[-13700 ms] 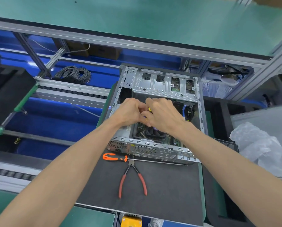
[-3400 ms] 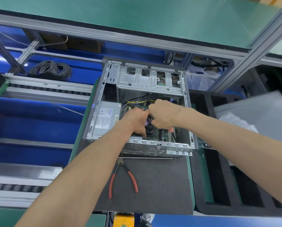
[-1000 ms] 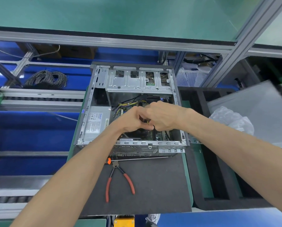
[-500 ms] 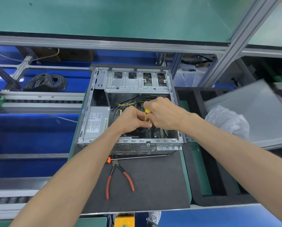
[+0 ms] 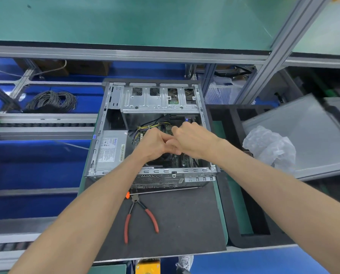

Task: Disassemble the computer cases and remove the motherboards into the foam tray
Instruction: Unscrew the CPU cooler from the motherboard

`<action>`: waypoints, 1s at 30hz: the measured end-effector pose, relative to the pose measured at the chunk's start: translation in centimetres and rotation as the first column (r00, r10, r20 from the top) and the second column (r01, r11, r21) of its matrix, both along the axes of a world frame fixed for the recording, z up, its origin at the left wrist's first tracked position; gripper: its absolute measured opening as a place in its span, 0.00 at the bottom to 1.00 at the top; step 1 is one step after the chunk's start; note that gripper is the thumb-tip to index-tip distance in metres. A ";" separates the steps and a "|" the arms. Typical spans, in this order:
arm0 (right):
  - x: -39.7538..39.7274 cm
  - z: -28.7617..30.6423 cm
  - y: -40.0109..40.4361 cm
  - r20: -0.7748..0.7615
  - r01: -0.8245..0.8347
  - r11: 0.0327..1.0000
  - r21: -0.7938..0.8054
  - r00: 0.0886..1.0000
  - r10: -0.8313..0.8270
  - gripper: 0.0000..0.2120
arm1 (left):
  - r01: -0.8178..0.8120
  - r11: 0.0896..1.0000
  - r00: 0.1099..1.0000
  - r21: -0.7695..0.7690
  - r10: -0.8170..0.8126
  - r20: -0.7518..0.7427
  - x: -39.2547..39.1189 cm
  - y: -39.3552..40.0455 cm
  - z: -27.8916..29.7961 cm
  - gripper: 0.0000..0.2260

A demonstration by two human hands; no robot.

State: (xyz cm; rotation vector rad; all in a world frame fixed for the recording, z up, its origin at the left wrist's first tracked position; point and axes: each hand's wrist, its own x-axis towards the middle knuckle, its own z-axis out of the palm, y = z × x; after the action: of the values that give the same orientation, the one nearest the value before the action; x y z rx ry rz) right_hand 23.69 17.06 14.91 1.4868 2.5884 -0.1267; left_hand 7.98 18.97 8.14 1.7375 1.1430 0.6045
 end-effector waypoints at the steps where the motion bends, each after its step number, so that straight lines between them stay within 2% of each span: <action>1: -0.1 -0.2 0.1 0.024 -0.004 1.000 0.008 1.000 0.004 0.15 | -0.001 1.000 1.000 -0.003 0.001 0.004 0.0 0.1 -0.1 0.12; 3: -0.4 -0.2 0.4 0.064 -0.084 0.996 0.018 0.995 0.082 0.13 | 0.016 1.000 1.000 0.009 -0.017 0.026 0.0 0.3 -0.2 0.14; 6: -0.9 0.1 0.2 0.017 -0.174 0.985 0.005 0.985 0.173 0.10 | 0.070 0.997 0.997 -0.018 -0.070 0.041 -0.4 0.5 -0.6 0.19; 9: -0.8 0.4 0.2 0.046 -0.234 0.972 -0.021 0.971 0.235 0.15 | 0.058 0.997 0.998 -0.054 -0.057 0.014 -0.5 0.7 -0.9 0.12; 10: -0.7 0.5 0.2 0.030 -0.240 0.970 -0.034 0.970 0.241 0.15 | 0.035 0.998 0.999 -0.057 -0.035 0.004 -0.5 0.7 -0.9 0.09; 14: -0.7 0.5 0.3 -0.038 -0.145 0.985 -0.094 0.989 0.142 0.17 | -0.030 1.000 0.998 -0.009 0.029 -0.049 -0.6 0.8 -0.8 0.11; 16: -0.7 0.3 0.5 -0.014 -0.053 0.994 -0.093 0.999 0.052 0.18 | 0.002 1.000 0.993 0.028 0.001 -0.122 -0.9 0.9 -1.0 0.14; 18: -0.6 0.0 0.7 0.002 -0.015 0.995 -0.094 1.000 0.015 0.16 | 0.042 0.992 0.947 0.122 0.000 -0.321 -1.3 1.2 -1.7 0.26; 20: -0.6 -0.1 0.9 -0.050 -0.010 0.994 -0.111 0.999 0.004 0.12 | 0.129 0.981 0.831 0.146 -0.026 -0.555 -1.2 1.6 -2.2 0.37; 22: -0.6 -0.2 1.1 -0.094 -0.012 0.994 -0.110 0.996 0.002 0.07 | 0.242 0.966 0.700 0.086 -0.113 -0.705 -0.5 1.9 -2.5 0.39; 24: -0.8 -0.3 1.2 -0.125 -0.018 0.994 -0.110 0.992 0.004 0.08 | 0.294 0.954 0.648 0.062 -0.151 -0.746 -0.1 2.2 -2.7 0.38; 27: -1.1 -0.1 1.4 -0.165 -0.012 0.995 -0.099 0.986 -0.005 0.06 | 0.252 0.962 0.695 0.107 -0.103 -0.712 -0.4 2.1 -2.6 0.37; 30: -1.3 0.0 1.8 -0.173 0.000 0.998 -0.070 0.985 -0.012 0.08 | 0.215 0.969 0.726 0.123 -0.074 -0.684 -0.7 1.9 -2.7 0.39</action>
State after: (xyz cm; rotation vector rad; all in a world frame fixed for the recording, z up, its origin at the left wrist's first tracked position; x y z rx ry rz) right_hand 22.44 18.81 14.92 1.5220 2.6816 -0.3593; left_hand 7.31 20.88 5.46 2.2904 1.4449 -0.0553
